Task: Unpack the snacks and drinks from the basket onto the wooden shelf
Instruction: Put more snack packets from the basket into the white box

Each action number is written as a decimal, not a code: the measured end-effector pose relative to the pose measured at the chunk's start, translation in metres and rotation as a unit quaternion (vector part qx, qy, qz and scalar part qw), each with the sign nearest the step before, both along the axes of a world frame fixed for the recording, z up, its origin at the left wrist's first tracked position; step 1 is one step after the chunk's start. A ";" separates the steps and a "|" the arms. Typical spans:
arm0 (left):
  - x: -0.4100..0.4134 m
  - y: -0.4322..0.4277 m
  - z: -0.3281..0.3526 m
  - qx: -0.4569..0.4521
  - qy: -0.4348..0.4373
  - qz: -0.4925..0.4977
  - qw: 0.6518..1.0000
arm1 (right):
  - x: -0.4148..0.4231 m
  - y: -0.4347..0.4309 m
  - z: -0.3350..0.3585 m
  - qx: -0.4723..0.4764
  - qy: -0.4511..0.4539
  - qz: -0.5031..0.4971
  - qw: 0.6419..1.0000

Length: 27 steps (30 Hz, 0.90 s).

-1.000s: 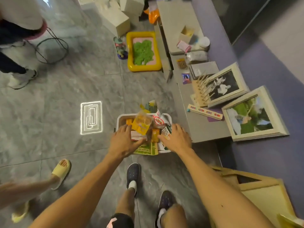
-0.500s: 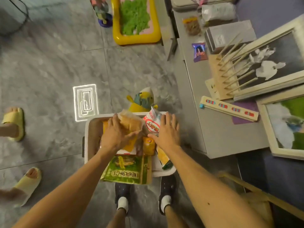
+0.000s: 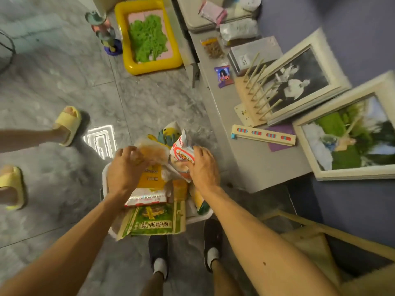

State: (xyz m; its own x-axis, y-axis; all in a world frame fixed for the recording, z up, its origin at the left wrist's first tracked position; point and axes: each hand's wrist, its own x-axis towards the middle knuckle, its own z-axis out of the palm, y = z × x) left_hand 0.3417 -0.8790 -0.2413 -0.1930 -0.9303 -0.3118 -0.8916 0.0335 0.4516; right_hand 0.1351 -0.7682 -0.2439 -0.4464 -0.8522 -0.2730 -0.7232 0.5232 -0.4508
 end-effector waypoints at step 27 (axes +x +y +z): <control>-0.216 0.219 0.498 -0.070 0.324 -0.501 0.799 | 0.005 0.387 0.517 -0.126 0.232 -0.533 0.804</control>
State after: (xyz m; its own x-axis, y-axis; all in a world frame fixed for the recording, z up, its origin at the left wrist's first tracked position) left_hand 0.1257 -0.6600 0.2572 -0.9422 -0.2235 0.2496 0.0349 0.6754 0.7366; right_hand 0.1401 -0.3813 0.2731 -0.9641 0.0786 0.2538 -0.0459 0.8917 -0.4504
